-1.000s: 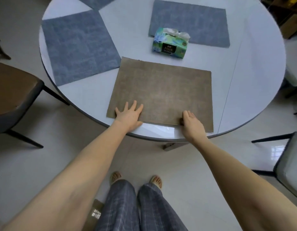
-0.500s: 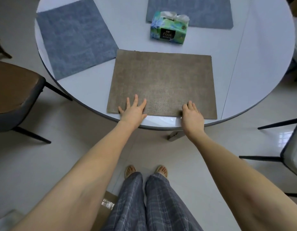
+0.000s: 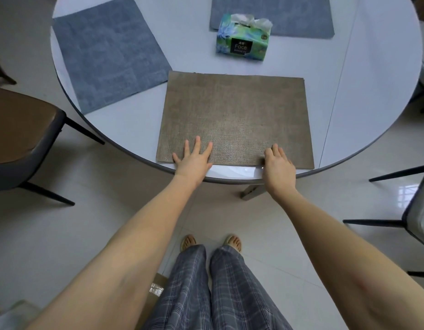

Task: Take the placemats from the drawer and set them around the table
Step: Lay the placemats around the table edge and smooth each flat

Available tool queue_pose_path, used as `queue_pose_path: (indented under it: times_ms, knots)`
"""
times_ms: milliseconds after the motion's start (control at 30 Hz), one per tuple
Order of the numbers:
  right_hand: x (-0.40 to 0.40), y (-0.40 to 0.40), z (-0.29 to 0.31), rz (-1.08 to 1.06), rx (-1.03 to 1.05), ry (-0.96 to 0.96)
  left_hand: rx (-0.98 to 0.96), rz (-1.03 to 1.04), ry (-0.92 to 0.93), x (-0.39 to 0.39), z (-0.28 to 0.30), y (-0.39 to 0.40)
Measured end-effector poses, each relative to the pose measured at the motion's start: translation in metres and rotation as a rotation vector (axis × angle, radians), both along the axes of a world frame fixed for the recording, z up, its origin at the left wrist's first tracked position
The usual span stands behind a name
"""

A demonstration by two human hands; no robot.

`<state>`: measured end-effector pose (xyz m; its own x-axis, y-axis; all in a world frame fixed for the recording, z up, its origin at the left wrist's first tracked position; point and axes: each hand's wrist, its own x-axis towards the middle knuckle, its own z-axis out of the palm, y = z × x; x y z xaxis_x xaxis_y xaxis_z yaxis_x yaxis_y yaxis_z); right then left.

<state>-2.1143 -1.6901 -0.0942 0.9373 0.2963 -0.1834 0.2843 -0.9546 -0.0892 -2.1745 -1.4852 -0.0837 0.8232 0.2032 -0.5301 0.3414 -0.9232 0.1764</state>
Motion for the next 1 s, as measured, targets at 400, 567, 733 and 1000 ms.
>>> queue_pose_path:
  times_ms: [400,567,733,1000]
  knots:
    - [-0.004,-0.005,-0.004,-0.002,0.090,-0.001,0.015,0.028,-0.051,0.000,0.004,-0.009]
    - [0.002,-0.013,-0.009,-0.094,0.105,0.077,0.067,0.048,-0.093,0.023,0.007,-0.028]
    - [0.007,-0.026,-0.017,-0.168,0.079,0.219,0.006,0.090,0.029,0.031,-0.004,-0.034]
    - [0.008,-0.028,-0.015,-0.166,0.087,0.246,-0.001,0.094,0.030,0.030,-0.004,-0.036]
